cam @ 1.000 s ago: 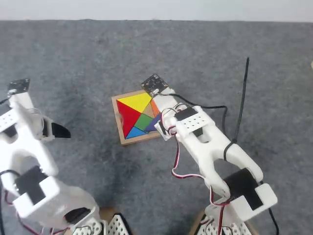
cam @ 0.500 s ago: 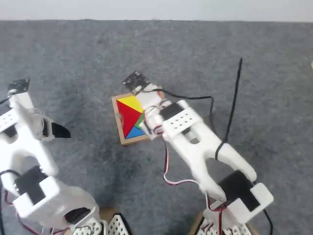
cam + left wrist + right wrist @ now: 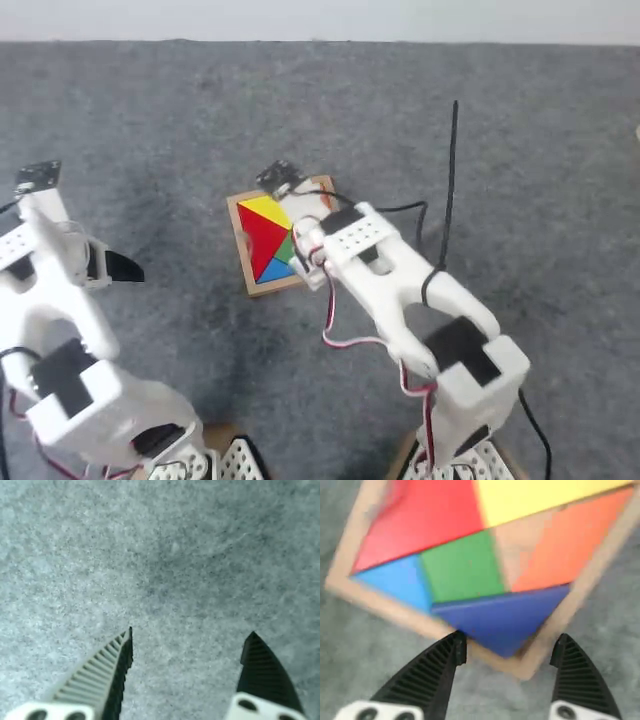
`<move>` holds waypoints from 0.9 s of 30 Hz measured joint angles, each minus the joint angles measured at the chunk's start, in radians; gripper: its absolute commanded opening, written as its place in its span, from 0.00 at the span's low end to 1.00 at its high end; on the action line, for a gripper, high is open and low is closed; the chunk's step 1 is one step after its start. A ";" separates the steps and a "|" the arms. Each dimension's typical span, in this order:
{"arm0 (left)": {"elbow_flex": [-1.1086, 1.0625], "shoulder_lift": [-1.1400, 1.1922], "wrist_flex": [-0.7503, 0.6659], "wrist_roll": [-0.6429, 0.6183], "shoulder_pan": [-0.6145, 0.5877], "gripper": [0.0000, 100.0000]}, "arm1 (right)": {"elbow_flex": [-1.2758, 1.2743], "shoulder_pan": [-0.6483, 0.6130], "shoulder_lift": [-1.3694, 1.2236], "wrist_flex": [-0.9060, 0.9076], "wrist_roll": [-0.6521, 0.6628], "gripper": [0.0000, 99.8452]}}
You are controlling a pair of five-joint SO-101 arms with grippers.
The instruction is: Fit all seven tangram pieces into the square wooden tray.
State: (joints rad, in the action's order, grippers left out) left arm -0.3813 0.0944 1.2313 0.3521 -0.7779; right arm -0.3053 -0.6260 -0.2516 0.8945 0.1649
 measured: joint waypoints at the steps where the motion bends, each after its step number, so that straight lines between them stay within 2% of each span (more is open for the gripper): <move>1: 0.000 0.000 0.000 0.000 0.000 0.34 | 0.017 0.017 -0.011 0.002 0.000 0.28; 4: 0.000 0.000 0.000 0.000 0.000 0.34 | 0.032 0.057 -0.018 0.028 0.011 0.28; 12: 0.000 0.000 0.000 0.000 0.000 0.34 | 0.051 0.058 -0.008 0.083 0.014 0.28; 18: 0.000 0.000 0.000 0.000 0.000 0.34 | 0.051 0.058 0.101 0.123 0.015 0.28; 22: 0.000 0.000 0.000 0.000 0.000 0.34 | 0.051 0.058 0.170 0.107 0.015 0.28; 27: 0.000 0.000 0.000 0.000 0.000 0.34 | 0.049 0.058 0.130 0.003 0.015 0.28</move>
State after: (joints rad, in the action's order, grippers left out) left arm -0.3813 0.0944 1.2313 0.3521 -0.7779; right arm -0.2562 -0.5677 -0.1212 0.8976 0.1803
